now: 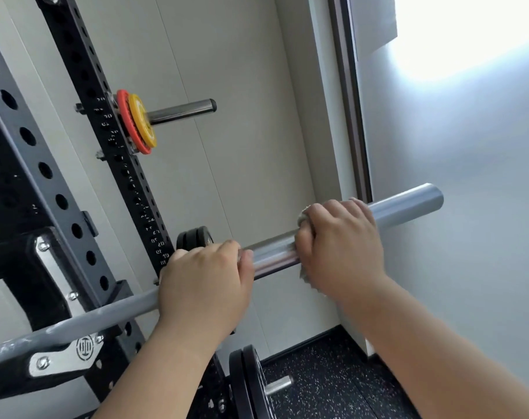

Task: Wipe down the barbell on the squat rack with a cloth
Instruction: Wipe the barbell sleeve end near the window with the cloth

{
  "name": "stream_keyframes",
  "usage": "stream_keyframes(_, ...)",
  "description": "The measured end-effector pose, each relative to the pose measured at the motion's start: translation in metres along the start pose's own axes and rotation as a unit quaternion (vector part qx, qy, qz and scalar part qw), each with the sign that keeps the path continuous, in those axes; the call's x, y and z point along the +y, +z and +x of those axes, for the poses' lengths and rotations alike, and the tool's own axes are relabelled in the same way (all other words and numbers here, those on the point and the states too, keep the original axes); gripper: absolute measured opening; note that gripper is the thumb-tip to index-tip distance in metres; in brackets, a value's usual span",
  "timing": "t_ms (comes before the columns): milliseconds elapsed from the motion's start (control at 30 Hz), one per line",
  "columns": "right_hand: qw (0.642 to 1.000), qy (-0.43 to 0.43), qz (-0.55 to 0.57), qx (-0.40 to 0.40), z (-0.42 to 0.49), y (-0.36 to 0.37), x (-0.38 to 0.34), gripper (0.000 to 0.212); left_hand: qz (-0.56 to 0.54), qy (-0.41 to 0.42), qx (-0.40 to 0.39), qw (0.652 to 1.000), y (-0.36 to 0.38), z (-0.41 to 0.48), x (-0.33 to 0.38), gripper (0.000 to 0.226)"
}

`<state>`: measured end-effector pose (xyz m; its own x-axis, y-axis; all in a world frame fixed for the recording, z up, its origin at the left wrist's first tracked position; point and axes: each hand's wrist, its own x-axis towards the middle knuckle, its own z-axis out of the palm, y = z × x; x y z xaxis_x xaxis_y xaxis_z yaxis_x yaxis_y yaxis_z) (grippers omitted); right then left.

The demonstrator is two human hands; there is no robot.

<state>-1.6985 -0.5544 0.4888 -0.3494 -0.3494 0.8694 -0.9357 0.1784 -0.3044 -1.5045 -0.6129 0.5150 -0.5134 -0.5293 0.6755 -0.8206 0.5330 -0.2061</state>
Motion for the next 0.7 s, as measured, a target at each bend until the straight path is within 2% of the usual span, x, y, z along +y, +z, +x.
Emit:
stream_keyframes(100, 0.993, -0.103, 0.046, -0.039, -0.025, 0.006, -0.03, 0.023, -0.002, -0.026, -0.01, 1.0, -0.008, 0.006, 0.008, 0.047)
stream_keyframes(200, 0.981, -0.175, 0.069, -0.048, -0.022, 0.005, -0.015, 0.028, -0.043, -0.043, -0.036, 0.998, -0.008, 0.017, 0.018, 0.041)
stream_keyframes(233, 0.985, -0.156, 0.064, -0.039, -0.015, 0.006, -0.003, 0.025, -0.042, -0.04, -0.039, 0.998, -0.007, 0.02, 0.023, 0.043)
stream_keyframes(300, 0.997, -0.06, 0.051, 0.0, 0.0, 0.002, 0.019, 0.021, -0.01, -0.035, -0.033, 0.999, -0.002, 0.022, 0.03, 0.048)
stream_keyframes(367, 0.999, 0.026, 0.014, 0.02, 0.005, -0.001, 0.024, 0.026, 0.017, -0.044, -0.012, 0.999, 0.004, 0.02, 0.032, 0.051)
stream_keyframes(433, 1.0, 0.016, 0.003, -0.002, -0.004, 0.0, 0.01, 0.027, 0.013, -0.036, 0.0, 0.999, 0.01, 0.017, 0.031, 0.048)
stream_keyframes(533, 0.992, -0.111, 0.056, -0.028, -0.023, 0.003, -0.008, 0.026, 0.01, -0.013, 0.027, 0.999, 0.02, 0.01, 0.03, 0.042)
stream_keyframes(600, 0.986, -0.157, 0.056, -0.029, -0.021, 0.002, 0.004, 0.028, 0.016, -0.008, 0.027, 0.999, 0.022, 0.001, 0.03, 0.041)
stream_keyframes(633, 0.989, -0.14, 0.044, -0.023, -0.015, 0.002, 0.014, 0.025, 0.02, -0.006, 0.032, 0.999, 0.024, -0.002, 0.03, 0.041)
stream_keyframes(700, 1.0, -0.027, 0.012, 0.002, 0.002, -0.004, 0.033, 0.023, 0.021, -0.002, 0.047, 0.999, 0.025, -0.008, 0.029, 0.043)
